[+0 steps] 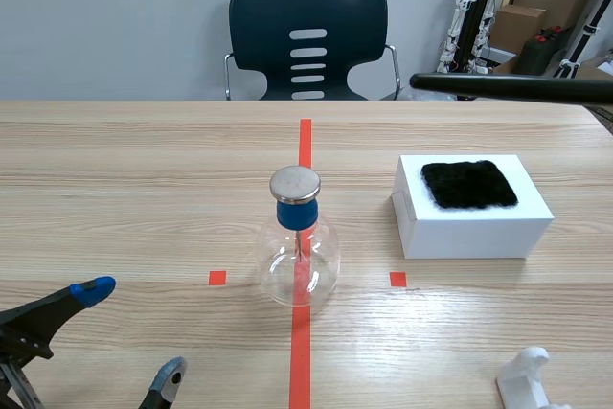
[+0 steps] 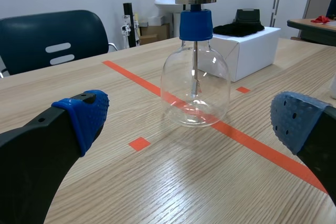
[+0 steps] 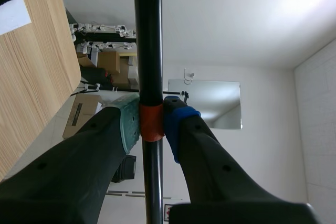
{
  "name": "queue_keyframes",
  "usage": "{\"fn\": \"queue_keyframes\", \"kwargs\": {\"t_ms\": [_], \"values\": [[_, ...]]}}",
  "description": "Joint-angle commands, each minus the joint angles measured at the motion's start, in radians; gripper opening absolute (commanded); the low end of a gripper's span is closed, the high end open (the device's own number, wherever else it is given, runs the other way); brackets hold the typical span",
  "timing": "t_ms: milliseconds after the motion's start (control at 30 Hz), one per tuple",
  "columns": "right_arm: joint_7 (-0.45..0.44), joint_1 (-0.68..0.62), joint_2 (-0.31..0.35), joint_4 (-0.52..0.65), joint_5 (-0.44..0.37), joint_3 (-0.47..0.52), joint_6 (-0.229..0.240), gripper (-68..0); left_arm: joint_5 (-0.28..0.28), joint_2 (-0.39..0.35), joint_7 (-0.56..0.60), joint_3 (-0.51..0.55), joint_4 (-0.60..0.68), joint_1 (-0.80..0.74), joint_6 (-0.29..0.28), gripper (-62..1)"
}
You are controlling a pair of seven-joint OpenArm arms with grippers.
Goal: Do the electroscope experiment. put the rod down on the box
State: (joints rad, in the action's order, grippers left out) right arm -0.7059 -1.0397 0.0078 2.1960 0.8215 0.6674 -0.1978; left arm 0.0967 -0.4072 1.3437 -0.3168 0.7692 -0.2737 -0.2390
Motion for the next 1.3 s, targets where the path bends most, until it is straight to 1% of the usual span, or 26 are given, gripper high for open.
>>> {"fn": "queue_keyframes", "kwargs": {"t_ms": [0, 767, 867, 900, 933, 1033, 1100, 1167, 1267], "values": [[0.000, -0.002, -0.002, 0.003, -0.014, 0.001, -0.011, -66.5, -0.006, -0.001, 0.021, 0.001, 0.011, 0.000, -0.003, 1.4], [0.000, -0.002, 0.001, 0.003, -0.015, 0.001, -0.011, -66.5, -0.006, -0.001, 0.021, 0.001, 0.011, 0.000, -0.003, 1.4], [0.000, -0.002, 0.001, 0.005, -0.026, 0.001, -0.010, -66.5, -0.006, -0.001, 0.021, 0.001, 0.011, 0.000, -0.003, 1.4], [0.000, -0.002, 0.003, 0.008, -0.031, 0.001, 0.000, -66.5, -0.006, -0.001, 0.021, 0.001, 0.011, 0.000, -0.003, 1.4], [0.000, -0.002, 0.007, 0.013, -0.038, 0.001, 0.020, -66.5, -0.005, -0.001, 0.021, 0.001, 0.011, 0.000, -0.003, 1.4], [0.009, -0.003, 0.039, 0.035, -0.048, -0.001, 0.128, -66.5, -0.006, -0.001, 0.021, 0.001, 0.011, 0.000, -0.003, 1.4], [0.036, -0.006, 0.072, 0.053, -0.048, -0.013, 0.188, -66.5, -0.006, -0.001, 0.021, 0.001, 0.011, 0.000, -0.003, 1.4], [0.089, -0.008, 0.115, 0.069, -0.052, -0.040, 0.229, -66.5, -0.006, -0.001, 0.021, 0.001, 0.011, 0.000, -0.003, 1.4], [0.182, -0.008, 0.196, 0.078, -0.052, -0.101, 0.244, -66.5, -0.006, -0.001, 0.021, 0.001, 0.011, 0.000, -0.003, 1.4]]}}
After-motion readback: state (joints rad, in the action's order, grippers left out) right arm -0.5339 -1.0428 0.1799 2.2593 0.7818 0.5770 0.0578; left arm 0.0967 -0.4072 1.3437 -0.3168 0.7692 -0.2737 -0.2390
